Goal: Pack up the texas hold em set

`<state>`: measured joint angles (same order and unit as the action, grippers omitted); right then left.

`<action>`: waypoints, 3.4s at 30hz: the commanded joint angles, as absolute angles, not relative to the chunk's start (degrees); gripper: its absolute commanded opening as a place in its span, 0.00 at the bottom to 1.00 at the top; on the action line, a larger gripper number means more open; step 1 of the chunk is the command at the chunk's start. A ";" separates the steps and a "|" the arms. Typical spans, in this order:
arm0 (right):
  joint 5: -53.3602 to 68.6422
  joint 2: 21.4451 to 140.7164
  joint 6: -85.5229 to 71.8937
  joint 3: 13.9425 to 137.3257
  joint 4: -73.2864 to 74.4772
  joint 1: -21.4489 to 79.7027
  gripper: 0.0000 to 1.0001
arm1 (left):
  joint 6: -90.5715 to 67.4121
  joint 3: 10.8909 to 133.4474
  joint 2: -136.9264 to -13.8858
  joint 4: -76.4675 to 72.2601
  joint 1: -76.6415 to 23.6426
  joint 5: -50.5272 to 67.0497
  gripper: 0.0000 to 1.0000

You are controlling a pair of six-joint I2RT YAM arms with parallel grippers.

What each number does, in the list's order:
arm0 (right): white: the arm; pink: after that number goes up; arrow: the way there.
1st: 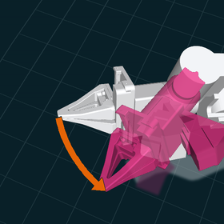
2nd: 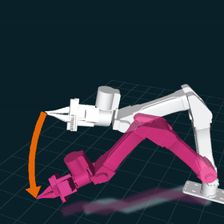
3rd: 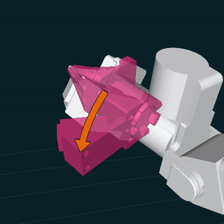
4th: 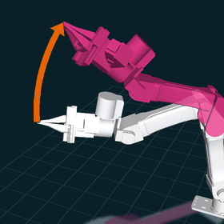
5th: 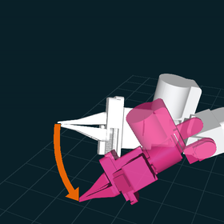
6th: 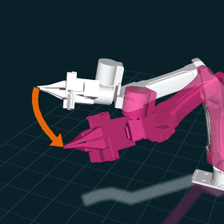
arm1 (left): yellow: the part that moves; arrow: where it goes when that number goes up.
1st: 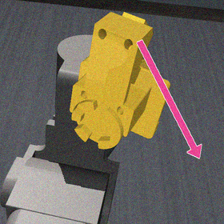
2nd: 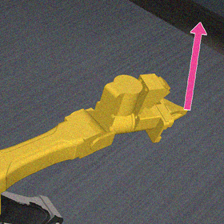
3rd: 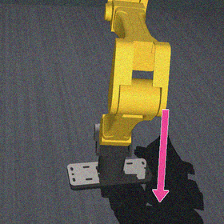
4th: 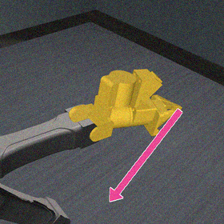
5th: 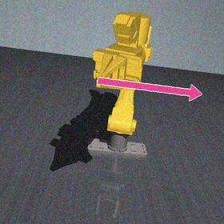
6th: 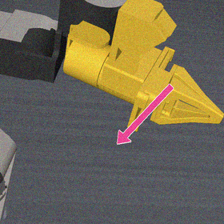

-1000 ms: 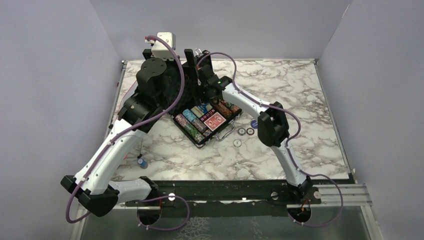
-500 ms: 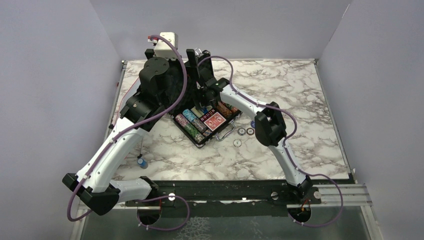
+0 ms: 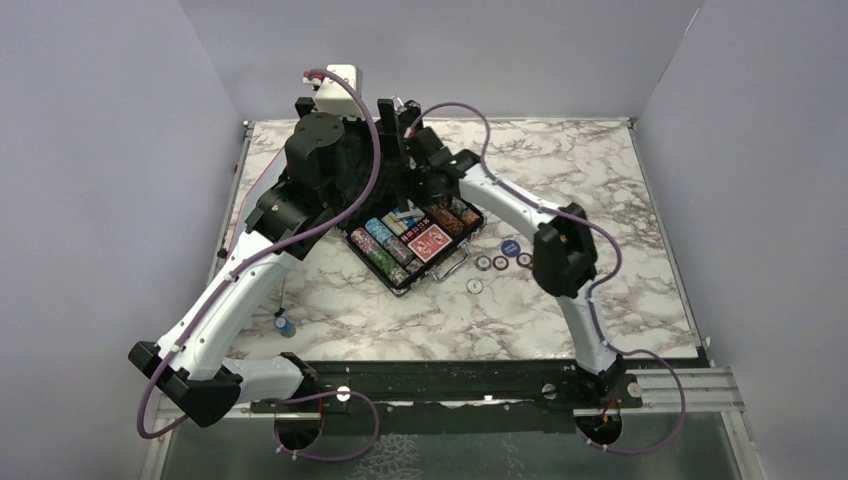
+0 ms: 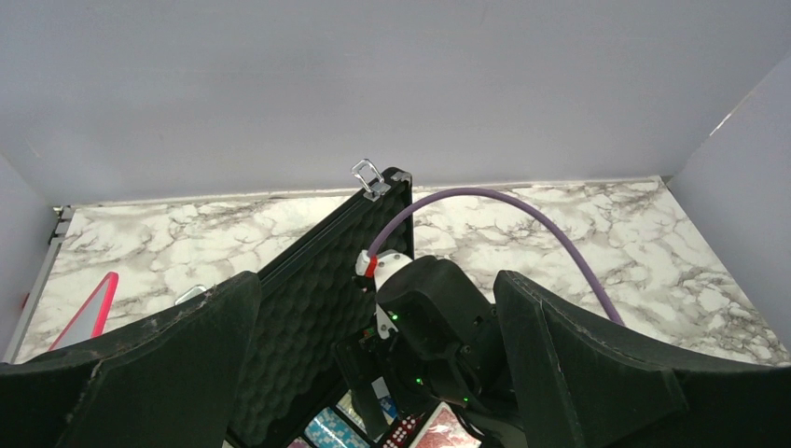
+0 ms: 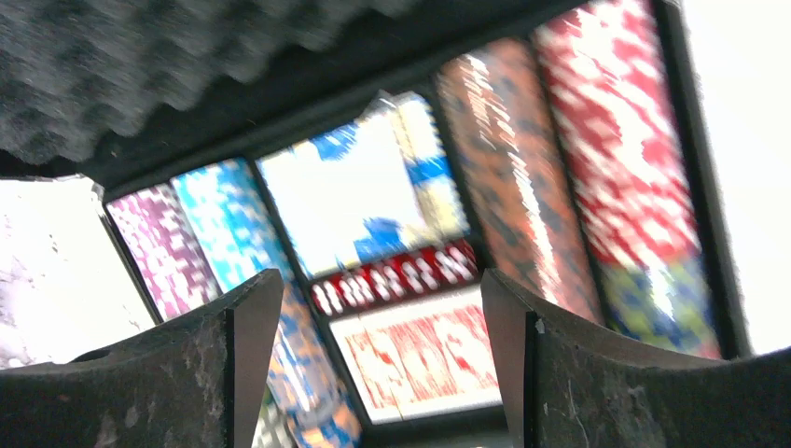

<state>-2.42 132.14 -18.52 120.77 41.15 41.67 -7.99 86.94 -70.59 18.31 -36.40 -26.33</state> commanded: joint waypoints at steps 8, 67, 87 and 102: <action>-13.67 101.83 -36.82 86.37 40.55 23.15 0.78 | -6.39 86.46 -69.50 15.79 -36.30 -20.58 0.99; -8.58 110.84 -31.77 93.21 36.91 41.83 0.42 | -9.06 86.24 -69.22 15.83 -36.26 -22.47 0.99; -5.76 122.70 -28.79 104.77 46.45 44.65 0.70 | -8.44 85.56 -69.24 15.96 -36.30 -22.24 0.99; -17.17 101.25 -43.35 82.55 41.10 30.85 0.65 | -8.43 85.17 -69.16 15.94 -36.35 -21.72 0.99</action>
